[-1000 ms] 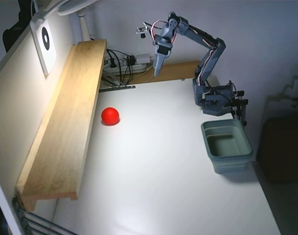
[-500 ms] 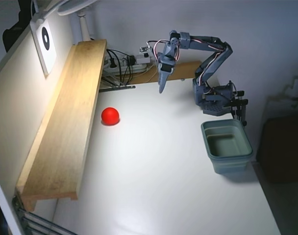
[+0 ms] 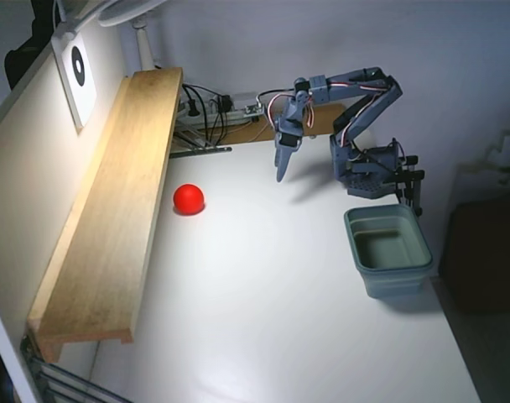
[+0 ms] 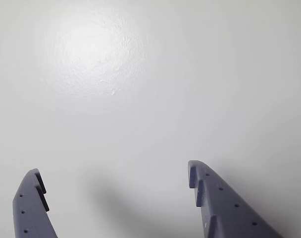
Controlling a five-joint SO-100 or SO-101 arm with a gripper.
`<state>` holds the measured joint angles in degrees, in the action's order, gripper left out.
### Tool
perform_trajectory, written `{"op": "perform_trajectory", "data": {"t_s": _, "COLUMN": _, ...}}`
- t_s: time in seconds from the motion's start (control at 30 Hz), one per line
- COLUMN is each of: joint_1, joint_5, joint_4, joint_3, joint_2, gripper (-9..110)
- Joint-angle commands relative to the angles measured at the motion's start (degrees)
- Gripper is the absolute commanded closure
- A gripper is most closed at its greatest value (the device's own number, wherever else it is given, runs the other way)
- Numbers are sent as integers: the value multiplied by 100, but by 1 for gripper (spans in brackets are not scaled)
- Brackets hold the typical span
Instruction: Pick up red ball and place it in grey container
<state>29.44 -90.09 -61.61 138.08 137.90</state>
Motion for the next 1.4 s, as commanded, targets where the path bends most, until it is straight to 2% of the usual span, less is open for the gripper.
{"op": "perform_trajectory", "data": {"t_s": 0.0, "joint_1": 56, "joint_5": 9, "joint_4": 148, "joint_3": 104, "joint_2": 135, "gripper": 63}}
{"op": "perform_trajectory", "data": {"t_s": 0.53, "joint_1": 56, "joint_5": 9, "joint_4": 1745, "joint_3": -966, "joint_2": -2532, "gripper": 63}}
{"op": "perform_trajectory", "data": {"t_s": 1.03, "joint_1": 55, "joint_5": 9, "joint_4": 2192, "joint_3": -2277, "joint_2": -4291, "gripper": 63}}
{"op": "perform_trajectory", "data": {"t_s": 1.37, "joint_1": -343, "joint_5": 9, "joint_4": 2202, "joint_3": -2394, "joint_2": -4418, "gripper": 63}}
